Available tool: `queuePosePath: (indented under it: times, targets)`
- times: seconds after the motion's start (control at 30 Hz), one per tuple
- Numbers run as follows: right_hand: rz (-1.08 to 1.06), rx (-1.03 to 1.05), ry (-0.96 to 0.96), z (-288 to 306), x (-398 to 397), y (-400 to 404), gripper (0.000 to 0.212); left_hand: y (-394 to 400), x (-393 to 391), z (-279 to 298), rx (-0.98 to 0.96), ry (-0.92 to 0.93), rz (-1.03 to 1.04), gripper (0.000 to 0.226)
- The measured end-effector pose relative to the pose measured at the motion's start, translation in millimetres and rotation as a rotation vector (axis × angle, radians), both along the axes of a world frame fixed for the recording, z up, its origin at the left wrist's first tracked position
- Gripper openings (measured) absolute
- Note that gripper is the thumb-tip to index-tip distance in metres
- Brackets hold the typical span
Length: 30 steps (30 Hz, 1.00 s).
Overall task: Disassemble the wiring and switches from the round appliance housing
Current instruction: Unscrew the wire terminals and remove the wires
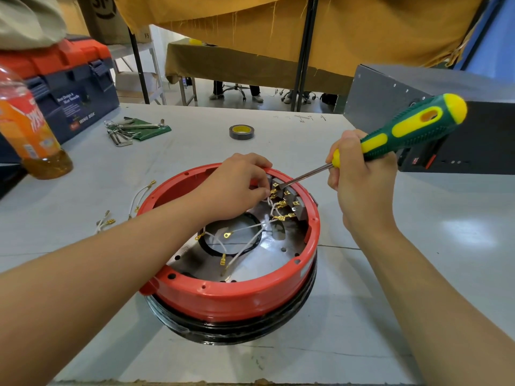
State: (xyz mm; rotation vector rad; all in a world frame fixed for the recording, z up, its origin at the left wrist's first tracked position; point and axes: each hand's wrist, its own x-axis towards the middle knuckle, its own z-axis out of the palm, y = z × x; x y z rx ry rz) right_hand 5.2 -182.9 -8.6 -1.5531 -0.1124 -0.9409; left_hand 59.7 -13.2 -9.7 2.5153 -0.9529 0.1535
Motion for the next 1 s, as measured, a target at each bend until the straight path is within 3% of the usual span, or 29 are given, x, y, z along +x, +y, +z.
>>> queuePosePath:
  times: [0.23,0.4,0.67,0.8,1.0]
  targets:
    - [-0.04,-0.283,-0.069,-5.8,-15.9,2.3,0.037,0.1,0.8,-1.1,-0.008,-0.006,-0.003,0.011]
    - [-0.09,-0.437,-0.115,-6.1,-21.3,6.8,0.029,-0.1,1.2,-1.8,-0.011,-0.008,-0.003,0.011]
    - [-0.078,-0.305,-0.058,-8.1,-15.8,2.3,0.04,-0.5,1.7,-2.1,-0.002,-0.021,-0.001,0.012]
    - [0.006,-0.042,-0.006,-7.5,-10.2,-0.4,0.029,-0.7,1.2,-2.1,-0.001,-0.019,0.001,0.012]
    - [0.063,0.045,-0.006,-6.6,-7.5,-2.6,0.028,-0.3,0.5,-1.2,0.0,-0.012,0.003,0.011]
